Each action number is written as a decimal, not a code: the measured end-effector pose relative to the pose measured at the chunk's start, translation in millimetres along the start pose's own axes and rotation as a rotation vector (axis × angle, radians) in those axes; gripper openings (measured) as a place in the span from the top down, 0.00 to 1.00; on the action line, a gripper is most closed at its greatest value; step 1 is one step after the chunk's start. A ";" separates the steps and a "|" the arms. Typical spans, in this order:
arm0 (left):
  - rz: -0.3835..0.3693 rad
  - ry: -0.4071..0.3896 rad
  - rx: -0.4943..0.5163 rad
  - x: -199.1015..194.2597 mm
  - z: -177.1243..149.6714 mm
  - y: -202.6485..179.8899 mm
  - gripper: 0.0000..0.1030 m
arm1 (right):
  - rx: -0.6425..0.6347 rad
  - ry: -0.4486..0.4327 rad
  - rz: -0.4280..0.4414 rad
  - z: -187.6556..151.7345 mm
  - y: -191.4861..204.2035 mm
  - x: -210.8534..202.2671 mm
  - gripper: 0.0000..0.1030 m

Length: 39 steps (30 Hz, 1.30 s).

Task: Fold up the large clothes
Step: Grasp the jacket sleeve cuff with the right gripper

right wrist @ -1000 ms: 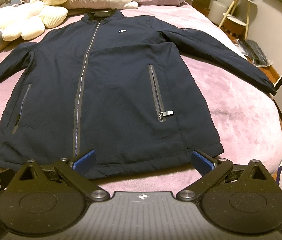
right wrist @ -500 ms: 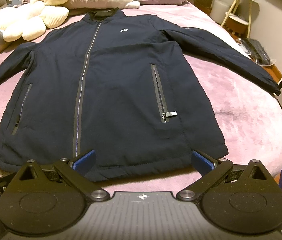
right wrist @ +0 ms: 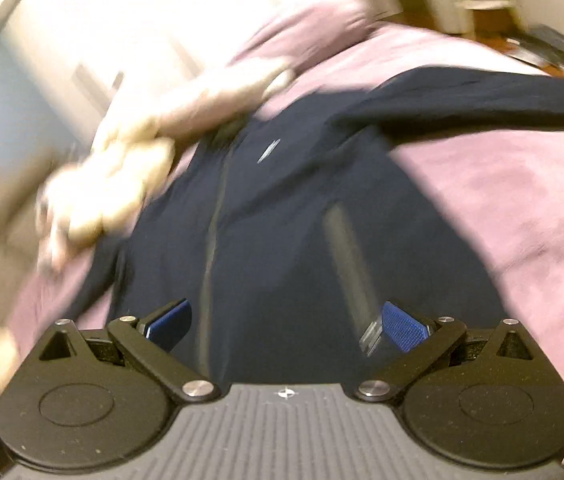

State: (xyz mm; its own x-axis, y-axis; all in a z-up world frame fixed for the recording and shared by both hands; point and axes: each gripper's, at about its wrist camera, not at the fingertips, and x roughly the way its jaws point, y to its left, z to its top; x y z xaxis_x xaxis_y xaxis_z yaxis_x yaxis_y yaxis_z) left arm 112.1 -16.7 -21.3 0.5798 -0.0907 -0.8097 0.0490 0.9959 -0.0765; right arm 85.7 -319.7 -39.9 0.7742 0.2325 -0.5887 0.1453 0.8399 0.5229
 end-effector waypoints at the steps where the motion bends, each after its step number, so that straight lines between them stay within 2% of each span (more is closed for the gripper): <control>1: 0.008 -0.014 0.010 8.1 11.3 -1.4 0.00 | 0.054 -0.055 -0.014 15.4 -19.6 0.7 0.02; 4: 0.006 -0.074 0.004 35.1 43.0 -3.7 0.00 | 0.204 -0.200 -0.089 56.7 -80.9 2.6 0.02; 6: 0.018 -0.111 -0.027 56.9 61.6 -3.4 0.00 | 0.340 -0.254 -0.128 77.5 -129.1 7.5 0.02; 8: 0.026 -0.121 -0.051 81.1 78.1 -4.6 0.00 | 0.498 -0.315 -0.148 90.9 -179.5 10.9 0.11; 10: 0.037 -0.114 -0.069 106.5 92.1 -6.7 0.00 | 0.618 -0.375 -0.165 99.3 -219.8 14.9 0.35; 13: 0.061 -0.107 -0.078 139.4 106.8 -9.1 0.00 | 0.727 -0.460 -0.192 103.8 -260.6 24.5 0.38; 17: 0.035 -0.085 -0.106 163.5 124.2 -15.5 0.00 | 0.840 -0.492 -0.200 104.9 -303.1 46.5 0.40; 18: 0.007 -0.101 -0.097 164.3 130.7 -22.6 0.00 | 0.839 -0.511 -0.188 106.2 -305.4 51.8 0.37; 22: -0.072 -0.145 -0.031 170.4 160.8 -67.3 0.00 | 0.778 -0.533 -0.148 118.7 -305.3 63.8 0.09; 24: -0.105 -0.161 -0.009 178.5 173.8 -92.4 0.00 | 0.742 -0.508 -0.178 133.3 -298.6 70.1 0.11; 26: -0.158 -0.171 0.008 190.2 184.9 -115.1 0.00 | 0.708 -0.496 -0.188 143.7 -298.0 71.5 0.31; 27: -0.193 -0.174 0.011 194.8 189.8 -124.2 0.00 | 0.707 -0.482 -0.208 142.9 -298.8 69.7 0.55; 28: -0.227 -0.189 0.019 199.3 195.6 -135.4 0.00 | 0.715 -0.464 -0.227 143.3 -301.4 70.6 0.71; 30: -0.283 -0.245 0.054 203.9 203.4 -156.1 0.00 | 0.718 -0.443 -0.232 138.5 -306.6 70.3 0.78; 32: -0.325 -0.294 0.088 209.1 211.7 -177.5 0.00 | 0.660 -0.431 -0.246 138.5 -301.2 67.7 0.79; 33: -0.359 -0.293 0.096 214.6 215.7 -186.5 0.01 | 0.625 -0.429 -0.261 140.2 -298.2 67.7 0.79; 35: -0.378 -0.261 0.097 229.7 219.5 -201.1 0.08 | 0.568 -0.427 -0.291 142.8 -291.5 68.3 0.79; 36: -0.367 -0.227 0.093 241.6 220.8 -205.7 0.20 | 0.552 -0.428 -0.299 140.9 -288.6 67.8 0.80; 38: -0.353 -0.131 0.068 269.3 219.7 -210.4 0.37 | 0.533 -0.422 -0.312 141.8 -287.5 69.4 0.80; 39: -0.350 -0.082 0.051 280.8 216.8 -209.9 0.39 | 0.524 -0.420 -0.316 142.3 -286.4 69.2 0.80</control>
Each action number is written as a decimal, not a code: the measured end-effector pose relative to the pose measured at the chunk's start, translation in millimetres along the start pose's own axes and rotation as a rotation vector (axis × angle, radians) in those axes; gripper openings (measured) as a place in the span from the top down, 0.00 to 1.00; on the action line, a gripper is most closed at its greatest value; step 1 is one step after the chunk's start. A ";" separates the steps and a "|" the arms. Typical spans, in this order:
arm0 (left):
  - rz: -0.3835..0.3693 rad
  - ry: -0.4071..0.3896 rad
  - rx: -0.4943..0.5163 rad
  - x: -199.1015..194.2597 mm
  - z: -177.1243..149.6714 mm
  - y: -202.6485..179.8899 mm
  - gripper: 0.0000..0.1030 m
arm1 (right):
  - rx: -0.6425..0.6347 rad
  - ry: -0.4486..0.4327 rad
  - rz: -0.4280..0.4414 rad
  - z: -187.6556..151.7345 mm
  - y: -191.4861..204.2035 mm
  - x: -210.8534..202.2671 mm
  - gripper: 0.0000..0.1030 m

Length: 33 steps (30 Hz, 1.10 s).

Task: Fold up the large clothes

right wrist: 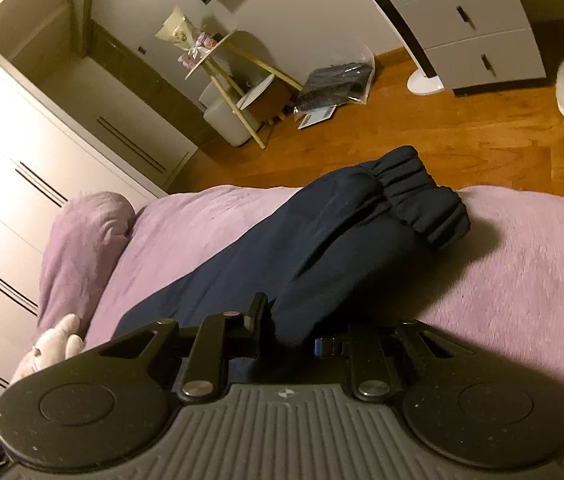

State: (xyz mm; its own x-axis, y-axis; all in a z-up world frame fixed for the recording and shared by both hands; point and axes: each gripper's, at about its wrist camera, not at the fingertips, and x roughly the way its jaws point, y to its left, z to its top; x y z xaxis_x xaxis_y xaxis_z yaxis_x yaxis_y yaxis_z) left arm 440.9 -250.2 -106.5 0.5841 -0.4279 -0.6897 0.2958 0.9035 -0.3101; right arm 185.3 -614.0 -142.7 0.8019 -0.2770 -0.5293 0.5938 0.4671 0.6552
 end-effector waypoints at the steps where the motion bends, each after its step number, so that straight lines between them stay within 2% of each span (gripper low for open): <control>1: 0.005 0.032 -0.021 10.8 -5.5 5.1 0.39 | -0.009 -0.001 -0.001 0.2 0.7 -0.5 0.80; 5: -0.004 0.023 0.007 23.6 -20.1 14.4 0.38 | -0.028 0.010 0.005 2.9 1.8 -2.9 0.78; 9: 0.001 0.045 0.027 21.7 -12.0 9.9 0.37 | 0.057 -0.016 0.044 7.7 0.6 -13.5 0.71; 11: 0.007 0.045 0.034 21.6 -12.3 9.6 0.37 | 0.048 -0.020 0.032 7.1 2.8 -10.3 0.72; 13: 0.018 0.047 0.053 21.2 -12.1 6.4 0.37 | 0.000 0.001 -0.023 4.9 10.5 -3.0 0.85; 15: 0.034 0.060 0.058 22.0 -9.0 3.3 0.37 | -0.047 -0.018 -0.054 5.8 23.3 -5.3 0.87; 19: 0.047 0.082 0.042 21.4 -1.8 3.8 0.37 | -0.163 -0.115 -0.026 10.5 71.4 -26.6 0.89; 23: -0.028 0.070 -0.101 -11.4 -2.7 33.2 0.36 | -0.419 -0.160 0.073 -0.2 147.4 -38.4 0.89; 26: -0.061 0.024 -0.164 -53.7 -11.4 74.0 0.36 | -0.661 -0.143 0.167 -33.2 212.5 -36.6 0.89; 30: -0.047 -0.028 -0.256 -106.4 -26.0 136.9 0.36 | -0.976 -0.025 0.282 -118.8 278.2 -14.3 0.89; 33: -0.026 -0.053 -0.280 -138.7 -33.9 173.1 0.36 | -1.207 0.072 0.276 -198.9 299.1 11.3 0.89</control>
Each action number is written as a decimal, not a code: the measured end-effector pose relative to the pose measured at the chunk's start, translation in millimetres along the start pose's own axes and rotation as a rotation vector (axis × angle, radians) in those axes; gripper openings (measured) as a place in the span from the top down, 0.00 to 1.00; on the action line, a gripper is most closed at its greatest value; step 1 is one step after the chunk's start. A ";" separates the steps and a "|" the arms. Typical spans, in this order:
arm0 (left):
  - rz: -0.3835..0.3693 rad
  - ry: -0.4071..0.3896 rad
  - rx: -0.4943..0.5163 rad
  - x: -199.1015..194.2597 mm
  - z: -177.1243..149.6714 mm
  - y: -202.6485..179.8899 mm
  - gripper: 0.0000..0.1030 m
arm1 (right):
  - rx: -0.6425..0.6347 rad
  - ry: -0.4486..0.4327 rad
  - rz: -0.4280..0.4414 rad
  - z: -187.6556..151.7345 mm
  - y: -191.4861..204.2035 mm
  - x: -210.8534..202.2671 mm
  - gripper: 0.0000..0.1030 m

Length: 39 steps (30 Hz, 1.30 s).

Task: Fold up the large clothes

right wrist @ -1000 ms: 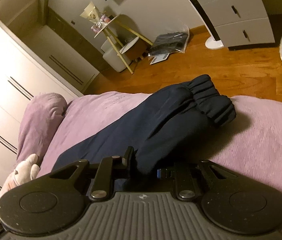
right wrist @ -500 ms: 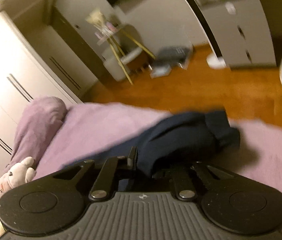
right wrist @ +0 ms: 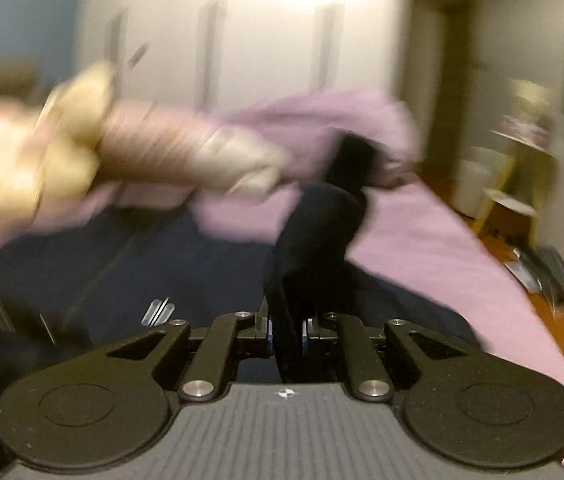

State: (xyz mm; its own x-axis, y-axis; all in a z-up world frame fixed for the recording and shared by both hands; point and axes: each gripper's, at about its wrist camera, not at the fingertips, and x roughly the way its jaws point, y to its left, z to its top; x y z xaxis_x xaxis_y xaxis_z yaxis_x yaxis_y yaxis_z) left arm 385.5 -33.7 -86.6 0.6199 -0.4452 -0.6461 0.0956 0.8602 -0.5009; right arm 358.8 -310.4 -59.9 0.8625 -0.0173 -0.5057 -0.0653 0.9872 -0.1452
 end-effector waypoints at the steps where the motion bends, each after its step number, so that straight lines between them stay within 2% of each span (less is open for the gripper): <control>1: -0.002 -0.004 -0.002 -7.0 2.0 5.3 0.36 | -0.069 0.036 -0.009 -7.0 21.8 12.3 0.88; 2: -0.011 -0.002 -0.007 -12.7 3.8 10.9 0.36 | -0.116 0.083 -0.018 -16.3 37.6 25.9 0.87; 4: -0.065 0.009 -0.025 -16.7 7.6 14.9 0.36 | -0.173 0.189 -0.002 -34.1 53.4 48.3 0.76; 5: -0.088 0.014 -0.033 -16.0 8.0 13.3 0.32 | -0.221 0.230 -0.010 -43.2 64.0 56.9 0.75; 7: -0.146 0.019 -0.044 -9.2 6.2 5.9 0.21 | -0.287 0.184 -0.027 -50.7 72.9 52.1 0.73; 8: -0.171 0.024 -0.050 -4.1 6.7 0.8 0.14 | -0.277 0.189 -0.017 -49.4 70.0 47.7 0.71; 9: -0.190 0.030 -0.051 2.3 6.0 -4.6 0.11 | -0.242 0.191 0.009 -45.3 63.6 41.2 0.61; 10: -0.208 0.038 -0.050 9.2 5.2 -10.8 0.10 | -0.200 0.185 0.038 -39.8 55.3 33.7 0.38; 12: -0.224 0.056 -0.043 28.2 6.2 -22.3 0.09 | -0.102 0.144 0.112 -30.8 39.8 11.2 0.10; 15: -0.214 0.092 -0.074 61.7 10.9 -32.3 0.10 | 0.079 0.065 0.167 -37.6 7.2 -27.1 0.10; 17: -0.195 0.130 -0.114 84.3 12.7 -33.2 0.16 | 0.276 0.026 0.189 -51.2 -25.1 -48.3 0.13; 18: -0.189 0.152 -0.131 96.0 13.7 -33.5 0.27 | 0.375 0.023 0.200 -60.6 -41.1 -55.0 0.22; 19: -0.176 0.172 -0.140 106.0 13.7 -34.5 0.32 | 0.494 0.025 0.211 -72.3 -58.8 -61.4 0.35; 20: -0.151 0.186 -0.138 114.4 13.2 -36.3 0.41 | 0.588 0.029 0.219 -82.7 -72.5 -63.9 0.41; 21: -0.143 0.187 -0.123 119.3 13.2 -38.3 0.56 | 0.689 0.039 0.231 -95.8 -86.2 -65.1 0.51; 22: -0.128 0.191 -0.103 123.4 13.7 -40.0 0.61 | 0.764 0.048 0.244 -106.6 -95.9 -65.1 0.54; 25: -0.125 0.185 -0.107 128.0 16.0 -41.6 0.68 | 0.928 0.087 0.281 -138.6 -110.7 -56.2 0.55; 29: -0.156 0.117 -0.105 103.3 27.6 -42.7 0.88 | 1.048 0.084 0.305 -155.7 -119.7 -55.3 0.55; 33: -0.178 0.053 -0.168 73.8 44.4 -27.9 0.90 | 1.161 0.066 0.340 -154.8 -126.5 -40.6 0.52; 34: -0.176 0.040 -0.164 65.5 46.9 -23.7 0.90 | 1.195 0.063 0.351 -155.7 -127.7 -38.4 0.47; 36: -0.157 0.011 -0.144 51.2 53.8 -14.2 0.90 | 1.242 0.053 0.354 -155.4 -127.9 -37.7 0.36; 39: -0.111 -0.044 -0.175 27.6 63.4 9.5 0.90 | 1.263 0.074 0.365 -150.1 -122.1 -29.1 0.35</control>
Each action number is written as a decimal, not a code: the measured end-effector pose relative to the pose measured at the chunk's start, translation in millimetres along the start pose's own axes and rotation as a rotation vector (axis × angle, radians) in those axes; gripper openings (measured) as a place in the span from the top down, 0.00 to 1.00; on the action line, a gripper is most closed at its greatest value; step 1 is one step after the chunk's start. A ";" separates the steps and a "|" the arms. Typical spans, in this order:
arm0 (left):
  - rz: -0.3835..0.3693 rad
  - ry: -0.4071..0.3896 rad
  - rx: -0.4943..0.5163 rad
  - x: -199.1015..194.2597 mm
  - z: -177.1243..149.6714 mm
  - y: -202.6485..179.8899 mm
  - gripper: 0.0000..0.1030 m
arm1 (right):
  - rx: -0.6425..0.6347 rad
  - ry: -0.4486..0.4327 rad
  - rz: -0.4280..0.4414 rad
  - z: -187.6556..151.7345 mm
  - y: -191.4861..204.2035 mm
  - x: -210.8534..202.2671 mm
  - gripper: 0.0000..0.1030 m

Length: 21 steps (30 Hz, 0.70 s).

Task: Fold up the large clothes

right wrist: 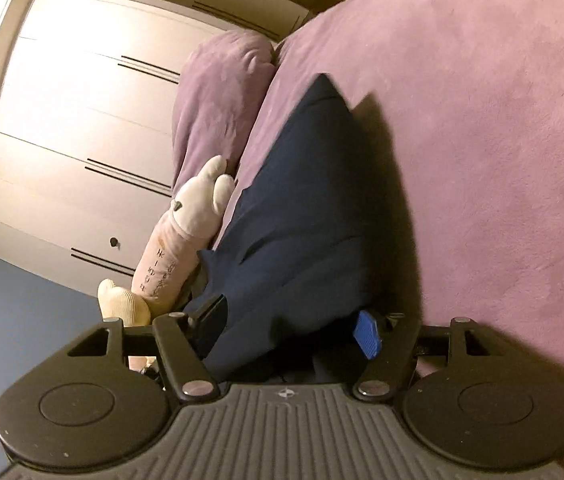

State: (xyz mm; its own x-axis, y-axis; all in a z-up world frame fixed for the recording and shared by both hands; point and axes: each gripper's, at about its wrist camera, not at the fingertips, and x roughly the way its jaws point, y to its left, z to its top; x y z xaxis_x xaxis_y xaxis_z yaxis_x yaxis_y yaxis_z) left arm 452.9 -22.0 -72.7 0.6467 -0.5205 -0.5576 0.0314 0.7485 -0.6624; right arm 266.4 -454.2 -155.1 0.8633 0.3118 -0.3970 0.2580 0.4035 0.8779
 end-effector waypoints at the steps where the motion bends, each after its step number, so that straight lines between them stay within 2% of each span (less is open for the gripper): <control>1: 0.009 -0.029 -0.003 -11.3 5.1 7.4 0.90 | -0.005 0.002 -0.010 -1.2 2.1 1.4 0.35; 4: 0.093 -0.112 0.032 -33.9 21.2 25.1 0.91 | -0.028 0.009 -0.011 -3.2 12.1 8.4 0.35; 6: 0.170 -0.134 0.063 -45.2 24.1 38.9 0.90 | -0.052 0.011 -0.012 -3.1 21.2 17.9 0.35; 8: 0.250 -0.125 0.095 -48.8 22.5 52.9 0.90 | -0.062 0.032 -0.009 -2.1 26.4 32.6 0.40; 10: 0.277 -0.093 0.101 -43.1 17.6 66.6 0.89 | -0.067 0.065 -0.018 -3.1 29.6 49.7 0.53; 11: 0.260 -0.079 0.087 -42.6 13.1 74.3 0.84 | -0.075 0.073 -0.025 -3.9 30.9 55.6 0.57; 12: 0.242 -0.064 0.064 -39.4 11.1 80.5 0.68 | -0.084 0.075 -0.031 -4.4 32.4 61.2 0.62; 13: 0.222 -0.059 0.040 -35.2 9.3 86.0 0.57 | -0.089 0.075 -0.035 -4.6 33.7 65.4 0.69; 14: 0.192 -0.056 0.015 -32.1 7.9 91.8 0.40 | -0.084 0.081 -0.026 -4.0 35.0 68.9 0.70; 16: 0.143 -0.051 -0.026 -24.1 6.5 98.9 0.40 | -0.059 0.087 -0.007 -3.2 35.0 69.0 0.69; 17: 0.139 -0.047 -0.042 -19.5 6.6 100.3 0.42 | -0.052 0.086 0.004 -3.9 34.6 68.1 0.68; 18: 0.145 -0.041 -0.053 -14.9 8.0 101.2 0.62 | -0.047 0.086 0.009 -4.8 34.6 66.6 0.66; 20: 0.132 -0.028 -0.071 -10.2 10.8 101.6 0.91 | -0.028 0.101 0.013 -8.9 31.9 62.2 0.61; 21: 0.117 -0.036 -0.098 -13.4 14.8 100.7 0.92 | -0.012 0.110 0.028 -11.7 31.1 61.6 0.57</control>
State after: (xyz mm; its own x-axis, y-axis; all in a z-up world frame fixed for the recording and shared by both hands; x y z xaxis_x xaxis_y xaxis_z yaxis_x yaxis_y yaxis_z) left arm 458.7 66.4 -124.5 0.6688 -0.4159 -0.6163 -0.1193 0.7582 -0.6411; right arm 322.5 -412.4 -155.4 0.8172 0.4148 -0.4002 0.2293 0.4031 0.8859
